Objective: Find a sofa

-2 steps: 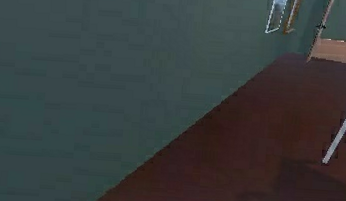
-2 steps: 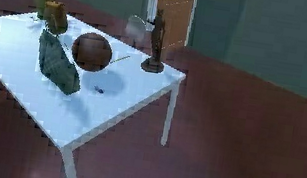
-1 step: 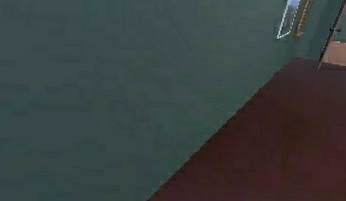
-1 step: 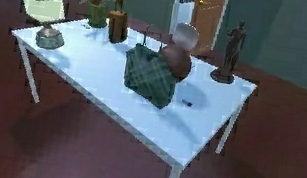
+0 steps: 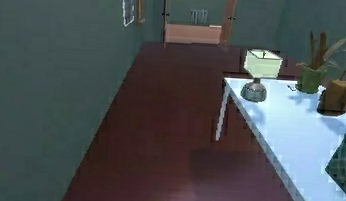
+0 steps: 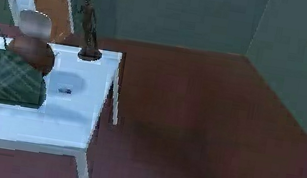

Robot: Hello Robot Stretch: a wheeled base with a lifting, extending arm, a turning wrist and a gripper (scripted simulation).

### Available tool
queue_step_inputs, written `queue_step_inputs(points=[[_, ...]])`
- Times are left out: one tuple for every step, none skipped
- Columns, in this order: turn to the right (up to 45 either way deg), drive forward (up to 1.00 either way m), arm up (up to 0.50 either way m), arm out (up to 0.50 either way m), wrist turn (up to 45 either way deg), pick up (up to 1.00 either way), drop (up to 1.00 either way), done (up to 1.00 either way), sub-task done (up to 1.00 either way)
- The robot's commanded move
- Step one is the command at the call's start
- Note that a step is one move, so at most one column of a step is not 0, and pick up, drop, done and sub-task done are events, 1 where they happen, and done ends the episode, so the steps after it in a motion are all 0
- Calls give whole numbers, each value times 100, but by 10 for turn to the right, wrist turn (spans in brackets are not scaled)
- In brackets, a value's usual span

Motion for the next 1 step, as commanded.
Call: queue_step_inputs(points=[[0,100,0,0,0,0,0,0,0]])
